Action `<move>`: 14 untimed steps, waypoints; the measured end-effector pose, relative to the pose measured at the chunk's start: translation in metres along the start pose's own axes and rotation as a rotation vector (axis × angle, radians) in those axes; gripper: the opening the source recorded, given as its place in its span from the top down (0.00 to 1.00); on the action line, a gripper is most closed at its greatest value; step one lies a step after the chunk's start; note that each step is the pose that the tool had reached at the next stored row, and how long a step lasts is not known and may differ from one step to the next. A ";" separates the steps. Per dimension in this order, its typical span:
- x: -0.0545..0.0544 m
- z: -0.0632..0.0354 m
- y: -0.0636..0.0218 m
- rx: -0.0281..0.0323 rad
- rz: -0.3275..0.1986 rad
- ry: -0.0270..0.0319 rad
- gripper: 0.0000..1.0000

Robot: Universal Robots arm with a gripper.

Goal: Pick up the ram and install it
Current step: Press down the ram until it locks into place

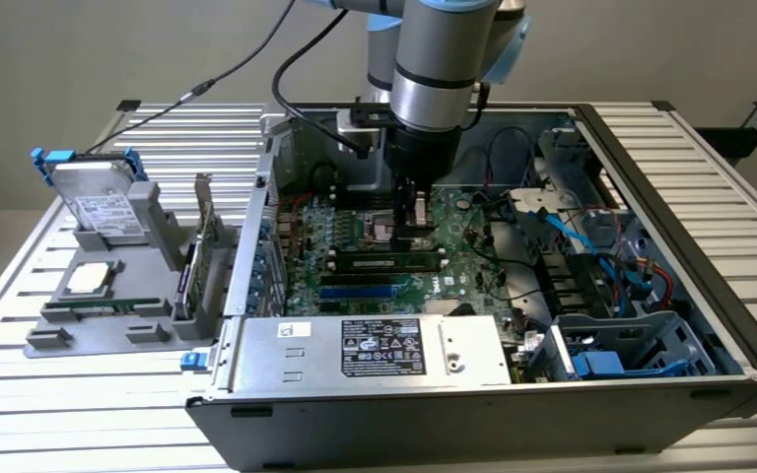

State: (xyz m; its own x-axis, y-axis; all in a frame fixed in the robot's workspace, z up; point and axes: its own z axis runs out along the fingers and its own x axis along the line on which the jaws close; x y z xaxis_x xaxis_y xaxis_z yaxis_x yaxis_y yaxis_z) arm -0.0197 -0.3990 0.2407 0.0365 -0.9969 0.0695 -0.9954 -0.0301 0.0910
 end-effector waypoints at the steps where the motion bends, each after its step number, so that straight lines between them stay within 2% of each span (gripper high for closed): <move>1: 0.001 -0.0001 -0.0004 -0.0001 0.000 0.0003 0.90; 4: 0.002 -0.0004 -0.0059 0.0000 0.000 -0.0001 0.90; 11: 0.005 -0.0020 -0.0265 -0.0001 0.000 -0.0006 0.90; 14: 0.005 -0.0021 -0.0282 0.0000 0.000 -0.0007 0.90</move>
State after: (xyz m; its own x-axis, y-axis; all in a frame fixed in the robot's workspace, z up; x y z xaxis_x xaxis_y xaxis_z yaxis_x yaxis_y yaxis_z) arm 0.0088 -0.4031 0.2405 0.0365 -0.9970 0.0689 -0.9954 -0.0302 0.0910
